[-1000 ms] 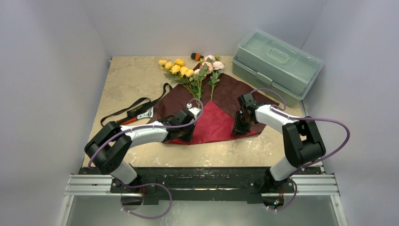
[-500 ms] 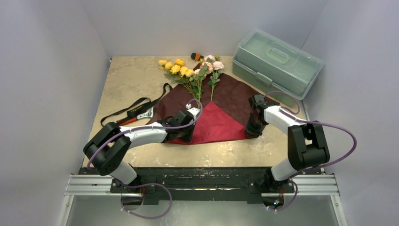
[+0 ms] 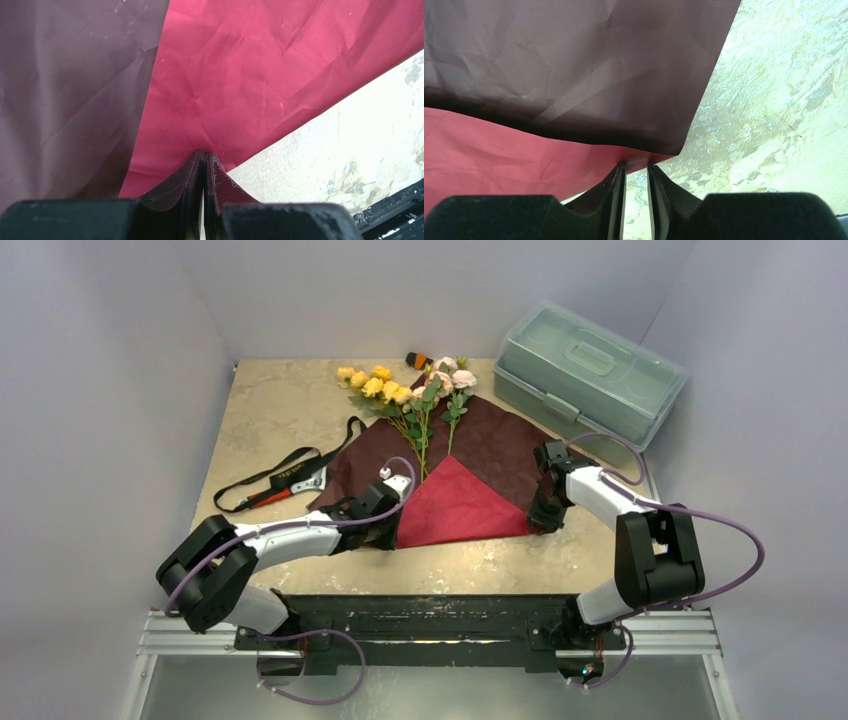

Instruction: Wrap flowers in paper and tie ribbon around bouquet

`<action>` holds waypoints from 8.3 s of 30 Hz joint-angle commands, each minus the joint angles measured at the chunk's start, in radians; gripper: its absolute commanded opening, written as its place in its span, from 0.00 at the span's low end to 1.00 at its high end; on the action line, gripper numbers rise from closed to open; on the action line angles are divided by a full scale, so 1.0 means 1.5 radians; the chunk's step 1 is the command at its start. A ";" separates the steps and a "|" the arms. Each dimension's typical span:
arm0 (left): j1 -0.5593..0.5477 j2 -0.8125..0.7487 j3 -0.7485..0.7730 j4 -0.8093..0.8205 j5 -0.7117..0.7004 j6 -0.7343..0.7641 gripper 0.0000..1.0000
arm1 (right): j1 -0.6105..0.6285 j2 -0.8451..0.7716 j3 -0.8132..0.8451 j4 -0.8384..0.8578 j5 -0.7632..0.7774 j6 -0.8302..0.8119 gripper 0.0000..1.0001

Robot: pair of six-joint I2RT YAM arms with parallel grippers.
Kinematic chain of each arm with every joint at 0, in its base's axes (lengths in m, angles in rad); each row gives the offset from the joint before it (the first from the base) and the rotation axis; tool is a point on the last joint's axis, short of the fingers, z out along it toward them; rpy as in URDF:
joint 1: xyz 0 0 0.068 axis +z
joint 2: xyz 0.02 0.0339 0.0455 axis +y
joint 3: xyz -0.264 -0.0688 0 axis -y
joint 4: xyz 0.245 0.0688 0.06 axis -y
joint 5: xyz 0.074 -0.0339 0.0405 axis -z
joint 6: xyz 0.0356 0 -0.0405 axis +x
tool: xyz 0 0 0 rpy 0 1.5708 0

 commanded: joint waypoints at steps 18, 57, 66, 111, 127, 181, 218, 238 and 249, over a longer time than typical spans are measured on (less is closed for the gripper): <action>0.000 -0.077 -0.045 0.008 -0.031 -0.075 0.07 | 0.186 -0.070 0.071 0.200 -0.276 0.083 0.39; 0.225 -0.327 -0.020 -0.285 -0.267 -0.279 1.00 | 0.335 0.307 0.277 0.274 -0.329 0.113 0.33; 0.443 -0.286 -0.047 -0.146 -0.096 -0.286 1.00 | 0.337 0.318 0.296 0.247 -0.326 0.104 0.32; 0.258 -0.157 0.174 -0.028 -0.104 -0.244 0.00 | 0.337 0.374 0.316 0.234 -0.335 0.116 0.24; 0.104 -0.029 0.306 0.039 -0.011 -0.121 0.00 | 0.319 0.357 0.333 0.201 -0.351 0.101 0.24; 0.022 0.306 0.444 0.171 0.043 -0.283 0.00 | 0.166 0.090 0.088 0.175 -0.257 -0.040 0.24; 0.024 0.473 0.439 0.385 0.082 -0.333 0.00 | 0.154 -0.011 -0.076 0.581 -0.439 0.118 0.40; 0.027 0.461 0.460 0.373 0.133 -0.277 0.47 | 0.153 0.122 -0.096 0.518 -0.383 0.070 0.34; 0.053 0.333 0.576 0.093 0.062 -0.071 0.80 | 0.153 0.127 -0.077 0.483 -0.371 0.053 0.33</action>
